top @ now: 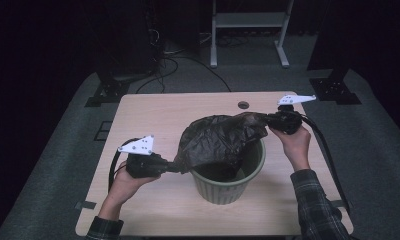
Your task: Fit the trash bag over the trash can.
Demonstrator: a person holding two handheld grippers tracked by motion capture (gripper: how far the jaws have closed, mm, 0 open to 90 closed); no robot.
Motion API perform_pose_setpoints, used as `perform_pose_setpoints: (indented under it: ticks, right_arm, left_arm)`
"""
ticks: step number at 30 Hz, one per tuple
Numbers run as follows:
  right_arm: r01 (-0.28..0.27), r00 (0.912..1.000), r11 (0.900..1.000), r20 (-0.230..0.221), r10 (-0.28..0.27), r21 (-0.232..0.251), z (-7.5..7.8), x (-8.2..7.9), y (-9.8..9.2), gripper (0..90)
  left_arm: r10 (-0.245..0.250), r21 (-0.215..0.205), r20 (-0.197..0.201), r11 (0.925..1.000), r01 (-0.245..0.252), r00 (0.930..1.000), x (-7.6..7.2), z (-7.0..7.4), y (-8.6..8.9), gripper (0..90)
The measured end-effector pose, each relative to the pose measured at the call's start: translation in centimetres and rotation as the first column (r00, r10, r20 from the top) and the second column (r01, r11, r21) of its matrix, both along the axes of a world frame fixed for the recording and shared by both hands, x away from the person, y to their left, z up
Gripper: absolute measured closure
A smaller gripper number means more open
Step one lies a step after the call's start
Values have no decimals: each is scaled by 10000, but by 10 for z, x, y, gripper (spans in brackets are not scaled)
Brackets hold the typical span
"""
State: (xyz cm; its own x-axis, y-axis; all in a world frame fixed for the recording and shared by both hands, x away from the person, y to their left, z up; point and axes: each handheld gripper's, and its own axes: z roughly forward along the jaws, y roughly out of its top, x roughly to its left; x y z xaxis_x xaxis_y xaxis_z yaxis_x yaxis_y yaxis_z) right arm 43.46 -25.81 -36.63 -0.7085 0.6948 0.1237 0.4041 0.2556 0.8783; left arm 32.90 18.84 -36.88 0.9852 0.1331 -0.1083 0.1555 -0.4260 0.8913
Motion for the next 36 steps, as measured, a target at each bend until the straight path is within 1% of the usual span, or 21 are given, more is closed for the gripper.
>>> perform_pose_setpoints:
  ticks: [2, 3, 5, 6, 8, 9, 10, 11, 12, 13, 15, 16, 18, 21, 23, 24, 26, 29, 30, 32, 36]
  right_arm:
    - [52, 9999, 10000, -101, -52, -28, -6, -3, -4, 900]
    - [109, 9998, 9999, -161, -111, -83, -9, -4, -7, 900]
    - [193, 9995, 9996, -226, -197, -184, -13, -7, -11, 900]
    - [241, 9993, 9995, -295, -246, -185, -15, -8, -13, 900]
    - [210, 9991, 9998, -376, -213, -71, -17, -11, -18, 899]
    - [231, 9994, 9997, -252, -230, 27, -15, -13, -21, 815]
    - [329, 9993, 9994, -190, -327, 92, -13, -15, -23, 773]
    - [257, 9995, 9992, -210, -251, 302, -10, -16, -26, 753]
    - [253, 9996, 9986, -105, -249, 457, -6, -19, -29, 729]
    - [290, 9996, 9981, 28, -292, 538, -2, -21, -31, 721]
    - [225, 9995, 9978, 202, -238, 621, 9, -26, -35, 679]
    - [223, 9992, 9978, 322, -243, 621, 14, -29, -37, 673]
    - [174, 9987, 9974, 469, -207, 695, 23, -35, -40, 633]
    - [107, 9968, 9966, 781, -171, 816, 37, -43, -43, 595]
    - [-122, 9956, 9952, 942, 30, 969, 47, -49, -44, 579]
    - [-194, 9943, 9946, 1059, 85, 1016, 51, -53, -43, 563]
    - [-624, 9934, 9903, 1033, 496, 1240, 59, -58, -41, 512]
    - [-1249, 9887, 9810, 1013, 1105, 1488, 65, -65, -33, 440]
    - [-1480, 9858, 9777, 1017, 1337, 1491, 67, -67, -29, 414]
    - [-1715, 9818, 9756, 1060, 1577, 1373, 69, -68, -21, 405]
    - [-2192, 9719, 9681, 1141, 2057, 1216, 74, -63, -2, 399]
  left_arm:
    - [-123, 251, -43, 9996, 124, 9999, 0, -2, -2, 897]
    - [-148, 500, -52, 9986, 150, 9999, 0, -3, -3, 897]
    - [-189, 690, -80, 9974, 194, 9998, 1, -5, -5, 897]
    - [-216, 641, -111, 9977, 223, 9997, 1, -6, -5, 897]
    - [-279, 400, -180, 9988, 286, 9995, 1, -6, -4, 897]
    - [-312, 337, -163, 9989, 317, 9994, 2, -5, -4, 897]
    - [-332, 251, -162, 9991, 336, 9993, 1, -4, -3, 897]
    - [-372, 138, -147, 9992, 374, 9992, 1, -3, -2, 895]
    - [-365, -26, -134, 9993, 365, 9992, 1, -2, -1, 870]
    - [-313, -216, -131, 9993, 310, 9994, 0, -1, 0, 802]
    - [-336, -493, -62, 9982, 333, 9994, 0, 2, 4, 709]
    - [-236, -569, 21, 9981, 237, 9997, -1, 4, 7, 636]
    - [-250, -756, 77, 9968, 255, 9997, -2, 8, 12, 535]
    - [-136, -997, 314, 9949, 167, 9994, -5, 16, 20, 423]
    - [-51, -1227, 385, 9924, 98, 9992, -6, 21, 23, 390]
    - [-104, -1426, 433, 9896, 165, 9990, -7, 24, 24, 378]
    - [4, -1689, 541, 9856, 88, 9985, -6, 30, 26, 352]
    - [223, -2145, 559, 9767, -98, 9982, -3, 36, 26, 334]
    - [298, -2198, 582, 9754, -163, 9979, -1, 37, 25, 333]
    - [456, -2344, 578, 9717, -308, 9973, 2, 38, 21, 333]
    - [393, -2515, 506, 9675, -253, 9979, 10, 38, 8, 333]
